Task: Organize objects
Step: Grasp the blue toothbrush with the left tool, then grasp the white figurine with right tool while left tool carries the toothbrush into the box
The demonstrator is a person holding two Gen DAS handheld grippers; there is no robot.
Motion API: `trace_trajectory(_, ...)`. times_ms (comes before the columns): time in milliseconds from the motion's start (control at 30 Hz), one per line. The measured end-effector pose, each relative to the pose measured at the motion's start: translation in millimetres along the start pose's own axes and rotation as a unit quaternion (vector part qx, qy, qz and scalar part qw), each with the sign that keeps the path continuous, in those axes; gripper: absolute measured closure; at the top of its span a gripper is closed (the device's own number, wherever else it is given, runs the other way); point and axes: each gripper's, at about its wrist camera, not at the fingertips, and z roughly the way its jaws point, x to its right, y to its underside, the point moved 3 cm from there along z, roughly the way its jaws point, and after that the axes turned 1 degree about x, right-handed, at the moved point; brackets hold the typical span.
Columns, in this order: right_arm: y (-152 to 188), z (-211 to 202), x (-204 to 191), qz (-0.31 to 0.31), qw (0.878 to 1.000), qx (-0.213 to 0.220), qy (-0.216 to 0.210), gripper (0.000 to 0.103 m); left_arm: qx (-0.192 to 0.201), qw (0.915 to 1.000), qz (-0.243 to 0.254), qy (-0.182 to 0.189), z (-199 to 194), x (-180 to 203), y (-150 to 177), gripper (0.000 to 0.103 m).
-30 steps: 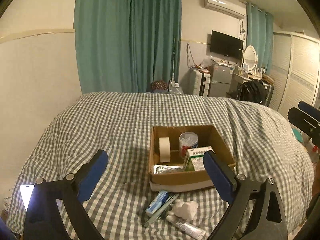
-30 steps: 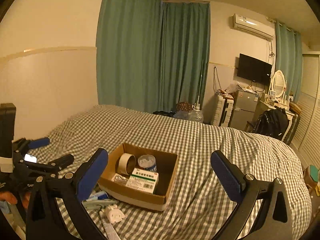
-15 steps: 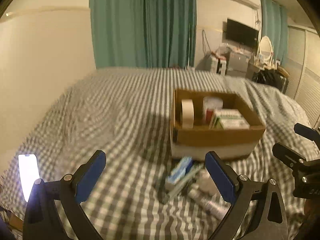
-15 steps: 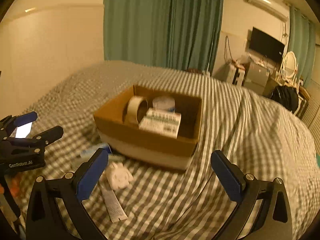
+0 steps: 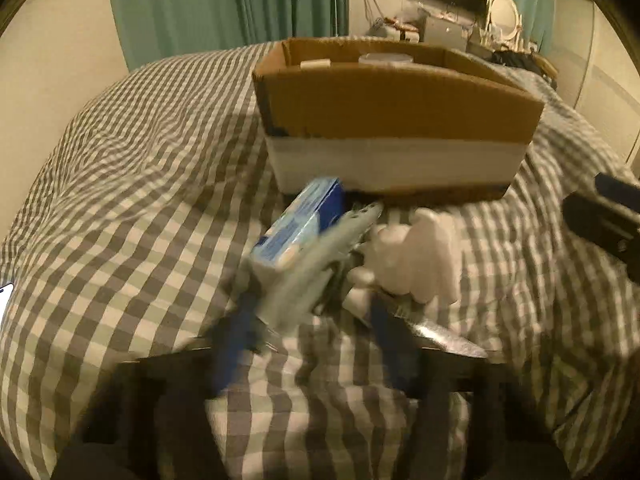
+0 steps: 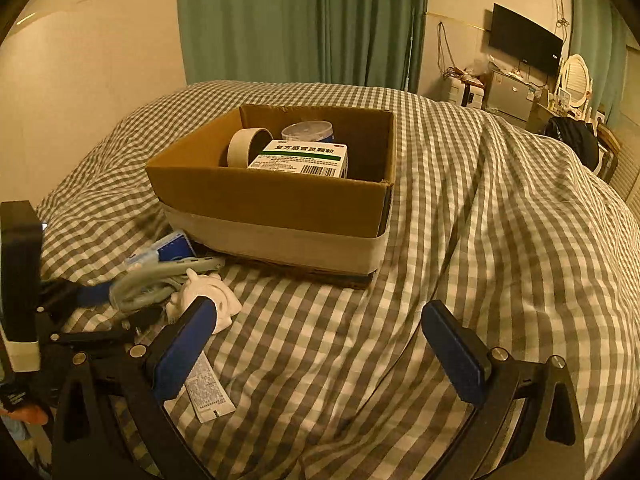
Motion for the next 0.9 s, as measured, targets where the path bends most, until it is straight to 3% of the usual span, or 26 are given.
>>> trace_trajectory(67,-1,-1,-2,-0.003,1.000,0.001,0.001,0.000,-0.007,0.9998,-0.010,0.019,1,-3,2,0.084)
trace_trajectory(233,0,0,-5,-0.007,1.000,-0.001,-0.002,0.000,0.012,0.9997,-0.006,0.018,-20,-1,5,0.093)
trace_trajectory(600,-2,36,-44,-0.045,0.997,-0.031,-0.050,0.000,0.080,0.9961,-0.033,0.020,-88,-24,-16,0.094)
trace_trajectory(767,-1,68,-72,-0.076,0.993,-0.062,-0.064,0.001,0.088,0.9953,-0.041,0.009,-92,-34,-19,0.094)
trace_trajectory(900,4,86,-87,-0.102,0.989,-0.085,-0.060,0.017,0.081,0.9958,-0.042,0.012,-86,-36,-15,0.094)
